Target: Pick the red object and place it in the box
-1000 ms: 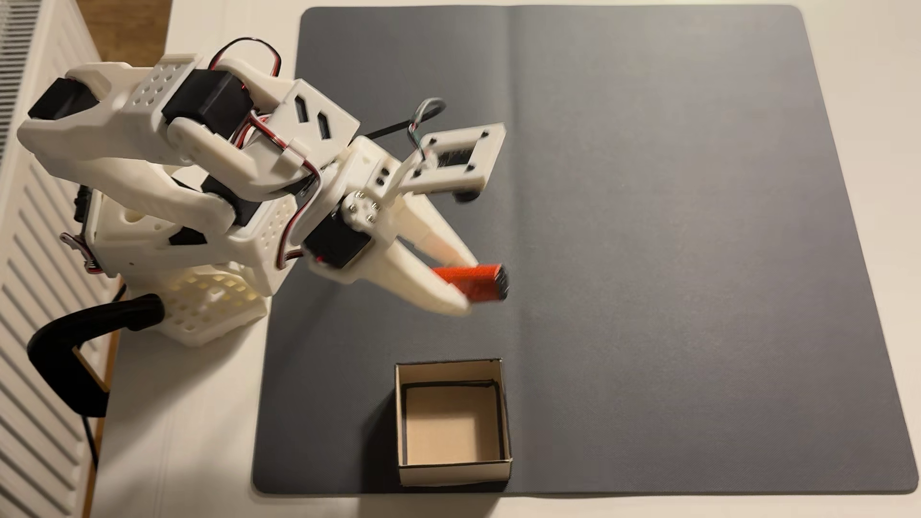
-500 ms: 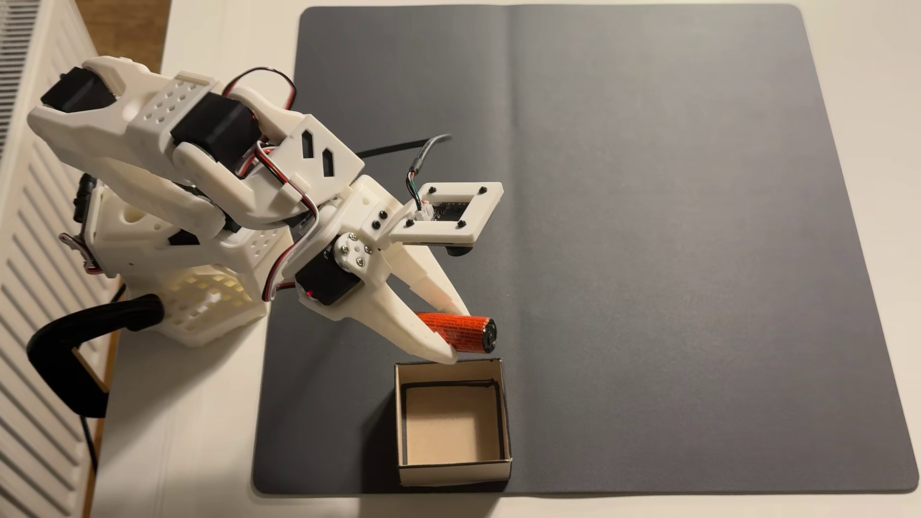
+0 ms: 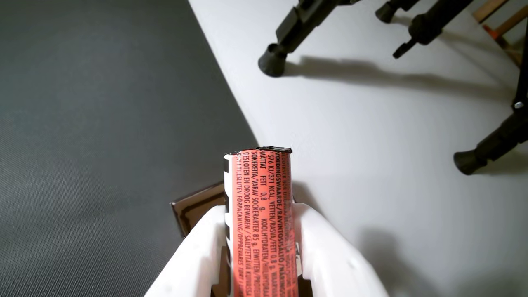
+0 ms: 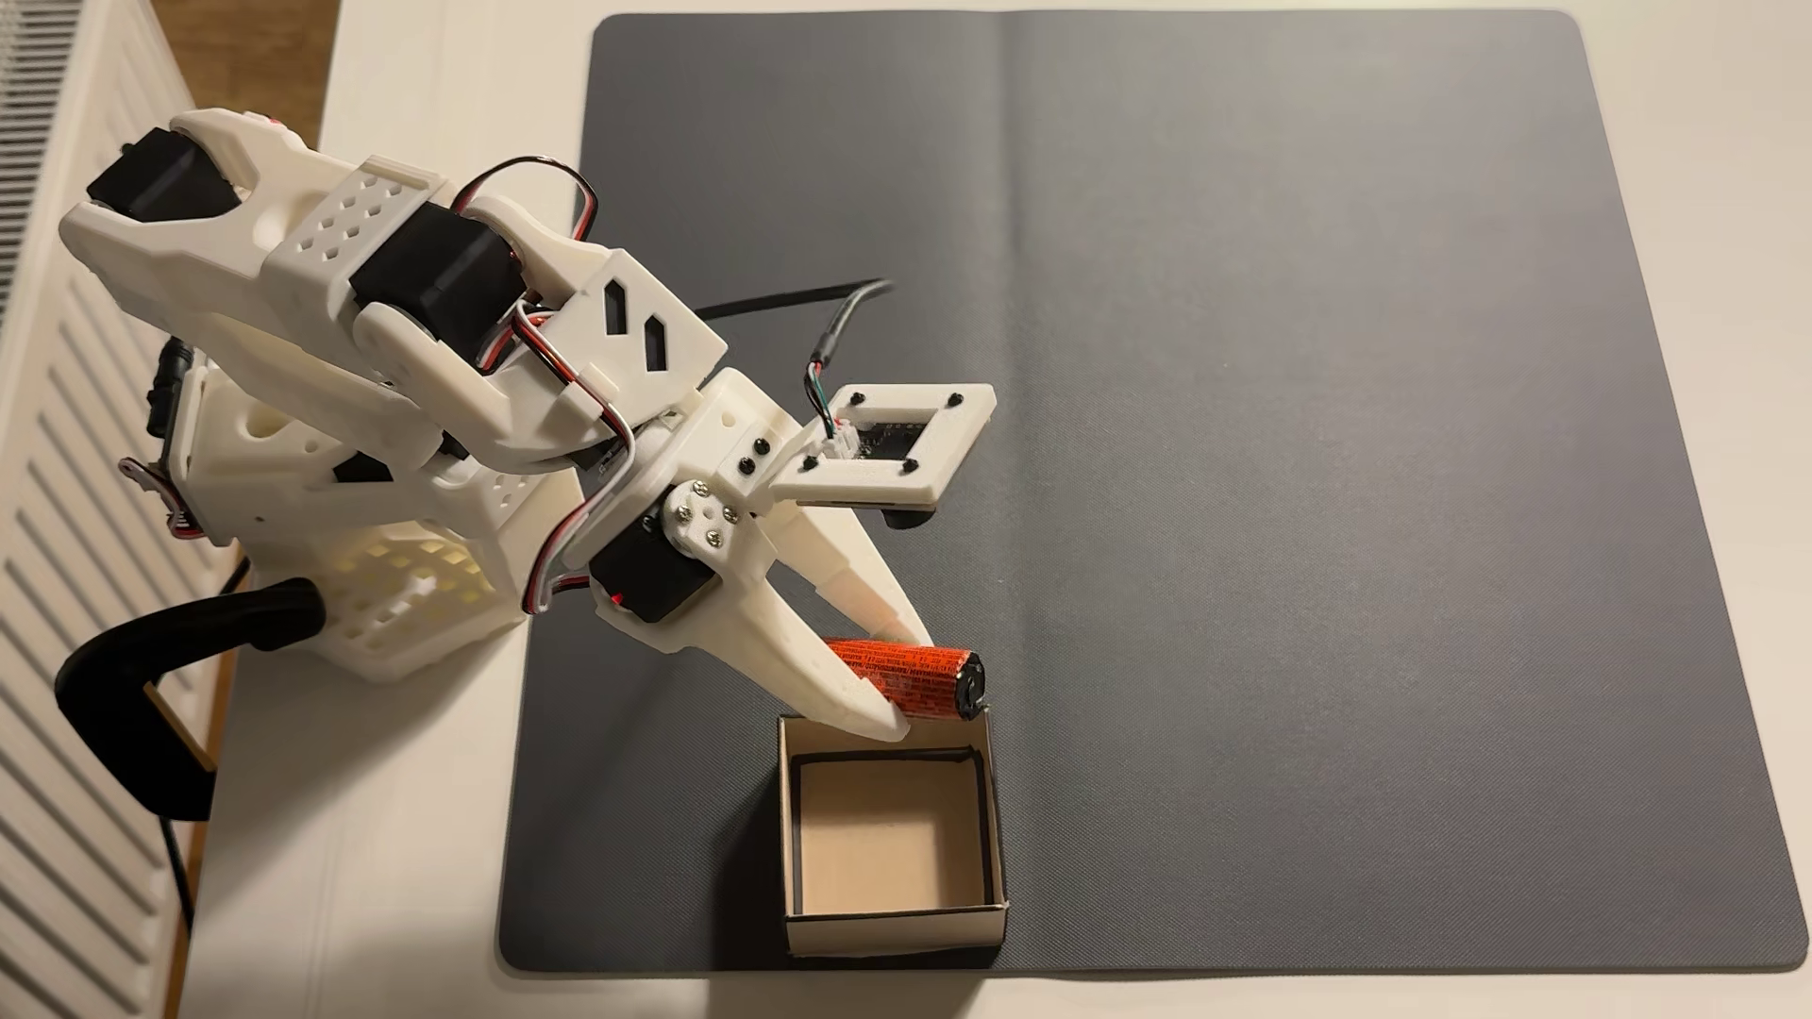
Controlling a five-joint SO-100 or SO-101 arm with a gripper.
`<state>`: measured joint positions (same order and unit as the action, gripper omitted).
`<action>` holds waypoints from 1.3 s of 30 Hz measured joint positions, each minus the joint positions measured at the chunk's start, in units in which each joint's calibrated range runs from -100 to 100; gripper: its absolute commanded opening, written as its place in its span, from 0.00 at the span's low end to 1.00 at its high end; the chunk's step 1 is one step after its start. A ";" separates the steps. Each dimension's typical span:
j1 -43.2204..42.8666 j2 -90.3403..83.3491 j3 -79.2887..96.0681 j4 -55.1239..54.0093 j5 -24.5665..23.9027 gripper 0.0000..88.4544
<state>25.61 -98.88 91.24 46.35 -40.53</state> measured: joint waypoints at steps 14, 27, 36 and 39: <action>-1.41 -0.09 -0.09 -0.35 -0.27 0.09; -21.75 -0.09 -7.48 -0.35 -9.50 0.01; -26.58 -0.17 4.01 -0.26 -9.93 0.01; -27.32 -0.43 6.57 -0.26 -9.61 0.01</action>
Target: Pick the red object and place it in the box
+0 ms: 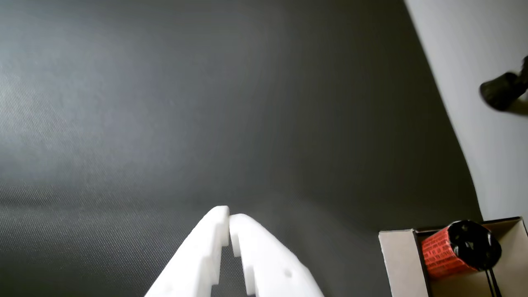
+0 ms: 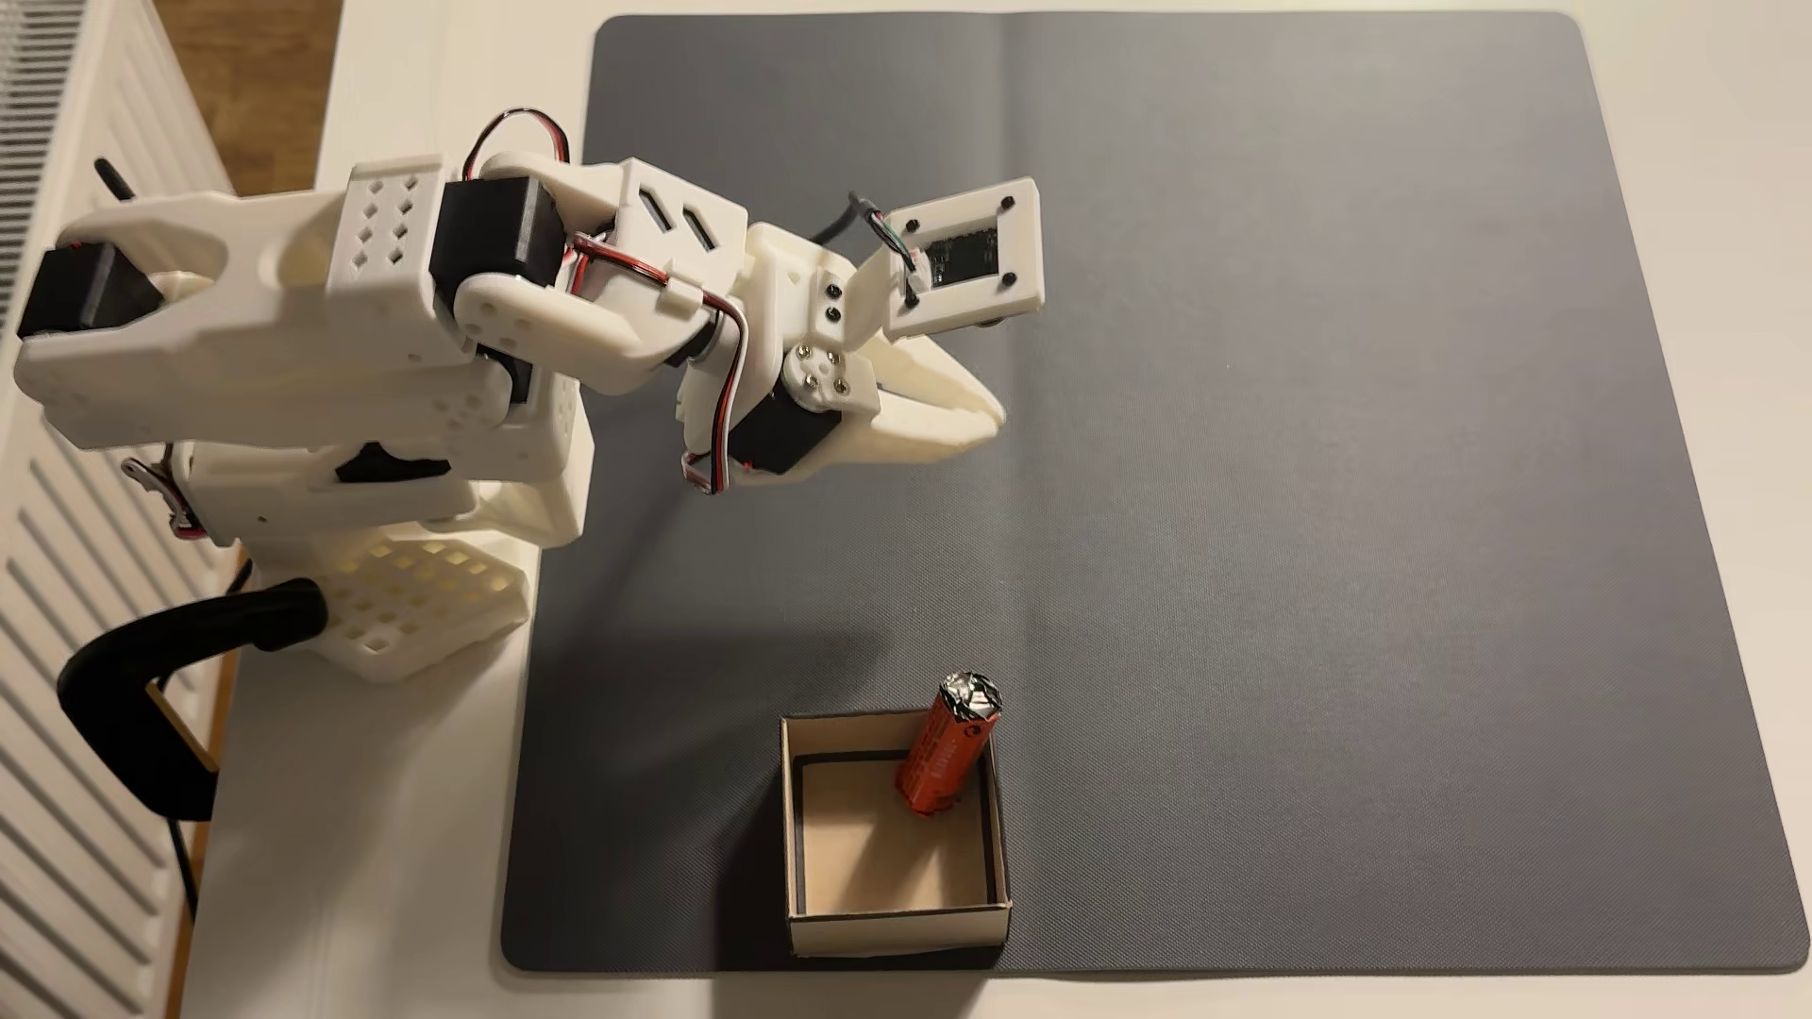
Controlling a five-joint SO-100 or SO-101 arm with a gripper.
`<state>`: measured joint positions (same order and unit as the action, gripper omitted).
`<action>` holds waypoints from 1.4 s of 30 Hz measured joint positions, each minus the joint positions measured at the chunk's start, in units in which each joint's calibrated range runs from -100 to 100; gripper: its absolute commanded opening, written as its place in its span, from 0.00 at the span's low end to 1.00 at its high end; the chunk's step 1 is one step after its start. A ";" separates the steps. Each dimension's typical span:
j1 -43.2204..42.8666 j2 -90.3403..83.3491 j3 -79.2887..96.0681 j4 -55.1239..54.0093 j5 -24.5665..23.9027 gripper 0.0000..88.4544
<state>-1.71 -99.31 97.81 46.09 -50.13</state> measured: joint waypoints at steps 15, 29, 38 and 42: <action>1.56 0.26 1.28 27.65 -0.49 0.01; 1.56 -0.52 1.28 29.04 -0.05 0.01; 1.93 -0.52 1.28 29.04 -0.05 0.01; 1.93 -0.52 1.28 29.04 -0.05 0.01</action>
